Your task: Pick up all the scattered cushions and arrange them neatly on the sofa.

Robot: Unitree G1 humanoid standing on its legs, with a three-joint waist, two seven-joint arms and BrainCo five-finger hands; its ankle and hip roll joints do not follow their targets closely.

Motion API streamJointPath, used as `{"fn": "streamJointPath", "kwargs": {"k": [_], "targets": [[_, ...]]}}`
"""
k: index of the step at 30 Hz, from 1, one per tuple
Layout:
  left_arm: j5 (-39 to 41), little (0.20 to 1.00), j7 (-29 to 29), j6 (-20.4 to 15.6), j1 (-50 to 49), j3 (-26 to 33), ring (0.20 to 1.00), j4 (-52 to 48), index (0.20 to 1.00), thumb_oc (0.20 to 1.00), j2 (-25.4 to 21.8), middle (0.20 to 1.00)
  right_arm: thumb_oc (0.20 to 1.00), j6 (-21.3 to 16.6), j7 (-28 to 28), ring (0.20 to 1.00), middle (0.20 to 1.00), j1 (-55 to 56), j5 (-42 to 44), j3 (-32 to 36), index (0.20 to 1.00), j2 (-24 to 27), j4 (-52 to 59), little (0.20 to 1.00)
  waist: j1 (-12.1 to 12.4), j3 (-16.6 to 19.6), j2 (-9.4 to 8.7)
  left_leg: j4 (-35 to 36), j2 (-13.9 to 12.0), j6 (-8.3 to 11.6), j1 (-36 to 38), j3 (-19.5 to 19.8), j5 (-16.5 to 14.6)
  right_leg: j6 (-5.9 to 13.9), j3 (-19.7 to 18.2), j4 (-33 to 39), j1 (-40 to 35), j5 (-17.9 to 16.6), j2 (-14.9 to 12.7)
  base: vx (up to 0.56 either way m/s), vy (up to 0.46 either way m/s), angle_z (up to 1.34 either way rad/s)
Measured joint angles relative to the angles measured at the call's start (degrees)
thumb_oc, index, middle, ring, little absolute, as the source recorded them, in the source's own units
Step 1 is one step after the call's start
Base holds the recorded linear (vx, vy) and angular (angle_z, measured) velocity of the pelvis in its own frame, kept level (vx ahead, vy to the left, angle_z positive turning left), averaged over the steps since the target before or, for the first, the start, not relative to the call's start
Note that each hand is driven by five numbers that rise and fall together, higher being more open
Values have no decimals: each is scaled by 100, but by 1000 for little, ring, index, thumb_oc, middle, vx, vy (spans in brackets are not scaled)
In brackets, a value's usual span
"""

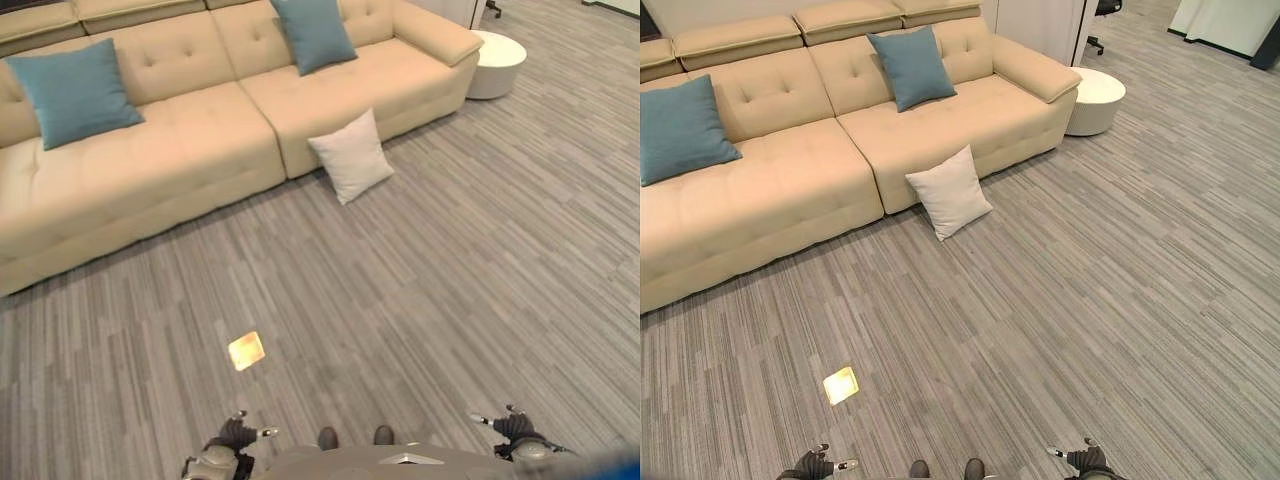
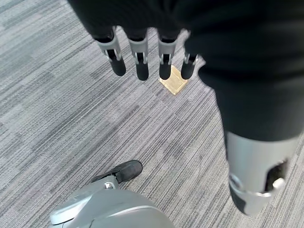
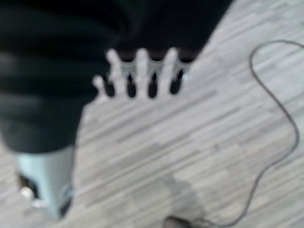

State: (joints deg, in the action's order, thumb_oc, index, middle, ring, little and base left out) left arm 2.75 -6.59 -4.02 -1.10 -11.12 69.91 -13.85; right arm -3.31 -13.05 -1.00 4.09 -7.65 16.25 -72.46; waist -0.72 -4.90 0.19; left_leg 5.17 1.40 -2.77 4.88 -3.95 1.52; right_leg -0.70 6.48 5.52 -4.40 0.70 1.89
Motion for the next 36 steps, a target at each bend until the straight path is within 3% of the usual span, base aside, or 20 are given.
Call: {"fn": "streamJointPath", "kwargs": {"k": [16, 19, 20, 22, 24, 28, 30, 31, 35, 36], "targets": [[102, 1000, 3, 14, 71, -11, 1000, -2, 1000, 1000, 6, 1000, 1000, 47, 34, 1000, 1000, 102, 3, -57, 1000, 15, -70, 1000, -49, 18, -29, -36, -28, 43, -108, 12, -24, -68, -60, -4, 94, 11, 42, 2, -52, 0], [109, 1000, 5, 14, 252, -16, 1000, 0, 1000, 1000, -15, 1000, 1000, 45, 42, 1000, 1000, 71, 14, -83, 1000, 29, -170, 1000, -60, -150, -132, -394, -39, 171, -451, 170, -32, -154, -25, -30, 183, -28, 73, -77, -109, 21], [110, 1000, 10, 11, 429, -10, 1000, 2, 1000, 1000, -32, 1000, 1000, 39, 50, 1000, 1000, 15, 17, -89, 1000, 13, -164, 1000, -94, -318, -297, -921, 54, 366, -758, 322, -10, -216, 49, -30, 185, -23, -36, -38, -102, 28], [115, 1000, 10, 5, 599, -13, 1000, 9, 1000, 1000, -15, 1000, 1000, 42, 46, 1000, 1000, -172, 22, -84, 1000, 43, -183, 1000, -107, -513, -369, -1562, 93, 479, -1120, 373, -18, -306, 41, -27, 211, 32, -55, 46, -71, 28], [119, 1000, 11, -4, 876, -57, 1000, -6, 1000, 1000, -14, 1000, 1000, 44, 47, 1000, 1000, -312, 22, -97, 1000, 22, -199, 1000, -110, -763, -538, -2521, 180, 763, -1739, 438, 47, -425, -19, 1, 194, 18, -155, 98, 9, 16], [114, 1000, 26, -4, 864, -198, 1000, 9, 1000, 1000, -9, 1000, 1000, 44, 23, 1000, 1000, -368, 25, -207, 1000, 73, -164, 1000, -24, -771, -450, -1465, -166, 723, -1786, 273, -4, -529, 129, 1, 161, 20, -127, 171, 47, 0], [114, 1000, 30, -7, 864, -230, 1000, 10, 1000, 1000, 49, 1000, 1000, 50, 14, 1000, 1000, -376, 25, -236, 1000, 69, -177, 1000, 32, -801, -342, -625, -271, 841, -1822, 331, 158, -515, 36, -1, 191, 42, -80, 255, 132, -12], [115, 1000, 30, -1, 836, -228, 1000, 12, 1000, 1000, 63, 1000, 1000, 50, 12, 1000, 1000, -395, 24, -260, 1000, 69, -175, 1000, 35, -813, -296, -551, -311, 831, -1888, 336, 224, -453, -19, 0, 212, 58, -39, 358, 209, -39], [111, 1000, 32, 4, 522, -181, 1000, 13, 1000, 1000, 101, 1000, 1000, 45, 24, 1000, 1000, -472, 22, -285, 1000, 104, -166, 1000, 32, -693, -129, -254, -294, 598, -1451, 286, 367, -245, -505, -30, -10, 208, 12, 225, 148, -75], [102, 1000, 32, 1, 478, -221, 1000, 65, 1000, 1000, 148, 1000, 1000, 57, 28, 1000, 1000, -360, 22, -292, 1000, 197, -168, 1000, -17, -574, 32, -148, -318, 256, -1237, 231, 655, -132, -610, -130, -57, 388, 48, 330, 262, -77]]}}
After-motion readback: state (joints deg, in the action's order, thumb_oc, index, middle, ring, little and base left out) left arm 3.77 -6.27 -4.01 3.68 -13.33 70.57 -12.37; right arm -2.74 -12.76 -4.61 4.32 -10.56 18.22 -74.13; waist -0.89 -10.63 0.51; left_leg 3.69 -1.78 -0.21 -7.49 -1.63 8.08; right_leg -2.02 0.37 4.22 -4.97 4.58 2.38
